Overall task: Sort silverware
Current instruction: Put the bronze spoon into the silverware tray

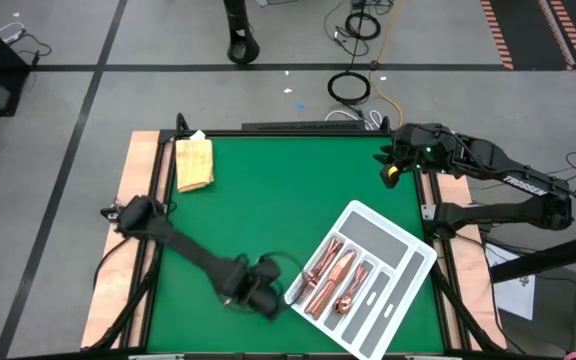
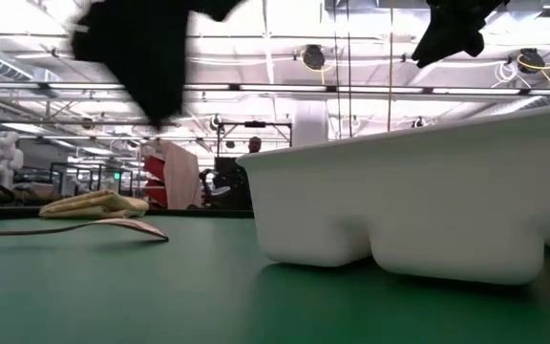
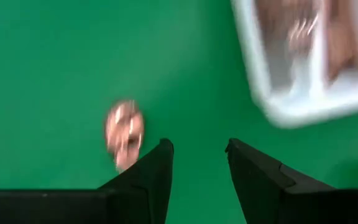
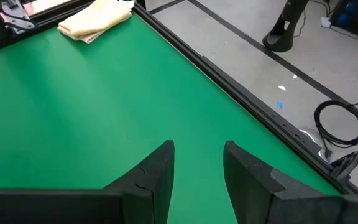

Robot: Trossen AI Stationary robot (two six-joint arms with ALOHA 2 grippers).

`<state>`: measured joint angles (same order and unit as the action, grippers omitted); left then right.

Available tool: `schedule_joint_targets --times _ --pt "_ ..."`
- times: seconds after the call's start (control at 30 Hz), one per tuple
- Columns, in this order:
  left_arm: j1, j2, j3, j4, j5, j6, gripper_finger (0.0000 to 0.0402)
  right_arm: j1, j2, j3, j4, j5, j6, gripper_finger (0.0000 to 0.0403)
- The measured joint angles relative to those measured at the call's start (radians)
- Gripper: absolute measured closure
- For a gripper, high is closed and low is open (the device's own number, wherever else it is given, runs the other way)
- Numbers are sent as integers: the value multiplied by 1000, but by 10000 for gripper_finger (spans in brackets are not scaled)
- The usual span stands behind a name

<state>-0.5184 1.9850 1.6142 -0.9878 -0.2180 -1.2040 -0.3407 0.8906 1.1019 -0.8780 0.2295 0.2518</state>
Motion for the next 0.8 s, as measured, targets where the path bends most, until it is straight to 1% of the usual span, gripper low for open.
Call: schedule_joint_targets --times 0.07,0.17,0.33,0.47,0.53,0.67,0.8 --pt "-40 18 0 -32 1 -55 243 0 0 0 -6 0 -2 275" --pt "-67 27 0 -104 -10 -123 243 0 0 0 -15 0 -2 275" --pt "-70 25 -17 -198 -11 -142 243 0 0 0 -20 0 -2 275" --pt "-70 25 -50 -142 -9 -126 243 0 0 0 -26 1 -2 275" --pt "-70 25 -73 -103 12 -126 243 0 0 0 -37 1 -3 275" --pt "-71 30 -120 -100 15 -152 242 0 0 0 -51 1 -10 275" --pt "-61 31 -181 -60 42 -128 242 0 0 0 -58 1 -10 275"
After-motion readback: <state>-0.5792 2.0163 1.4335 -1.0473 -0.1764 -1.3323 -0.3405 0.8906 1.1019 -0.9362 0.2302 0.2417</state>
